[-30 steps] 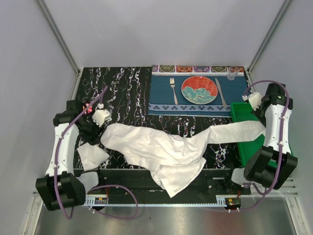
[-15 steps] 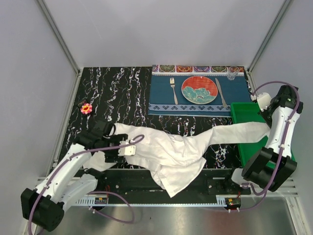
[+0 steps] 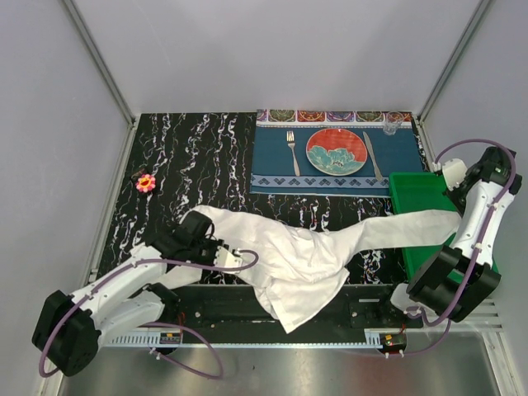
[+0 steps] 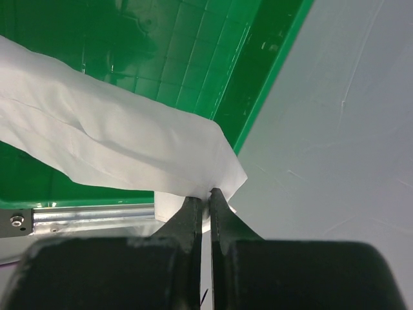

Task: Pin the brooch onto the clothing
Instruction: Place the clothes at the center of the board.

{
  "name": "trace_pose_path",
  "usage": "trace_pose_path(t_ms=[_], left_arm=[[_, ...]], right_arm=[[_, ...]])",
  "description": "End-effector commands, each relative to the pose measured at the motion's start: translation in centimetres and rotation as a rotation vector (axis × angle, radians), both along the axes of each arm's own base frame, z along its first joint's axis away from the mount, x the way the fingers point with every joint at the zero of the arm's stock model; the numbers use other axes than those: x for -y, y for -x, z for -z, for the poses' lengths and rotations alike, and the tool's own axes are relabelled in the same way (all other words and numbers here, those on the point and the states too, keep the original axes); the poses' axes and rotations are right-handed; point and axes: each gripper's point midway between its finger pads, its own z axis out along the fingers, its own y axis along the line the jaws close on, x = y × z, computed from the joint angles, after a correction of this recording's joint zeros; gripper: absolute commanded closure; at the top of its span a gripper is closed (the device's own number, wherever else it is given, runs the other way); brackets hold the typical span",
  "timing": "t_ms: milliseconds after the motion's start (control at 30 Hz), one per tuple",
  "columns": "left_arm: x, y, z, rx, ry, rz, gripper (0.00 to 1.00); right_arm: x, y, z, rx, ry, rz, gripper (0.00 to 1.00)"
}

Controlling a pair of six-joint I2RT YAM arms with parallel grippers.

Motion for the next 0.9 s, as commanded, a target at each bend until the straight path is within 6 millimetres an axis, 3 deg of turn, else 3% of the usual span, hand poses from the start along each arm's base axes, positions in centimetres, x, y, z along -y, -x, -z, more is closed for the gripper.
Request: trace_pose_path(t_ms=[0,33,67,133,167,233,267,300,367,400,433,467,500,533,567,633,667,700,767,867], left_arm=[[2.7,-0.3,-3.8,0.085,0.139,0.076,0.83],[3.4,0.9,-4.5,0.053,0.184,0.109,0.97],[4.3,0.8,-6.4,0.055,0.244,0.088,1.0],[5.5,1.3,-8.5,0.015,0.325,0.069,1.0],[6.3,0.9,-11.0,0.003,0.38,0.033,1.0],[7.6,0.5,-12.1,-0.082,0.404,-0.008,1.0],[8.5,-0.4,-14.3,-0.097,0.447,-0.061,1.0],[9.1,-1.6,-13.8,-0.138,0.429,-0.109,1.0],[10.4,-4.7,-16.3,-0.156,0.509,-0.242,1.0],[10.9,-6.4,-15.1,-0.212,0.489,-0.312,1.0],[11.6,-8.0,-16.8,-0.247,0.543,-0.399,1.0],[11.2,-10.5,-15.2,-0.312,0.527,-0.505,1.0],[11.2,-11.9,-15.1,-0.352,0.541,-0.573,1.0],[11.4,-13.9,-16.4,-0.39,0.598,-0.673,1.0],[10.5,-16.3,-14.3,-0.448,0.585,-0.789,1.0],[10.7,-18.2,-14.2,-0.551,0.617,-0.898,1.0],[10.7,-18.8,-11.9,-0.625,0.58,-0.945,1.0],[11.0,-18.9,-11.1,-0.668,0.562,-0.967,1.0],[11.0,-18.6,-8.7,-0.752,0.51,-1.025,1.0],[10.4,-18.2,-6.6,-0.828,0.485,-1.069,0.95]], right_arm=[[0.7,0.0,-1.5,0.028,0.013,-0.005,1.0],[0.8,-0.1,-1.9,0.035,0.014,-0.002,1.0],[0.8,-0.3,-2.0,0.038,0.011,-0.001,1.0],[1.1,-0.7,-2.2,0.044,0.002,0.01,1.0],[1.2,-0.9,-2.3,0.047,-0.002,0.013,1.0],[1.5,-1.5,-2.3,0.051,-0.011,0.026,1.0],[1.7,-1.8,-2.3,0.054,-0.014,0.032,1.0],[2.0,-2.2,-2.2,0.056,-0.021,0.044,1.0],[2.5,-2.5,-2.0,0.049,-0.025,0.059,1.0],[2.9,-2.8,-1.7,0.041,-0.029,0.061,1.0],[3.2,-2.9,-1.7,0.039,-0.027,0.069,1.0],[3.5,-3.1,-1.5,0.037,-0.027,0.076,1.0],[3.9,-3.5,-1.6,0.038,-0.027,0.079,1.0],[4.1,-3.8,-1.5,0.04,-0.031,0.08,1.0],[4.2,-4.1,-1.5,0.041,-0.034,0.087,0.99],[4.3,-4.6,-1.1,0.029,-0.059,0.077,0.7],[3.9,-4.7,-1.1,0.021,-0.075,0.054,0.54],[3.3,-4.5,-1.4,0.007,-0.107,0.044,0.22],[1.4,-5.1,-2.2,0.043,-0.179,-0.004,0.01],[-3.2,-5.1,-4.8,0.102,-0.289,-0.103,0.0]])
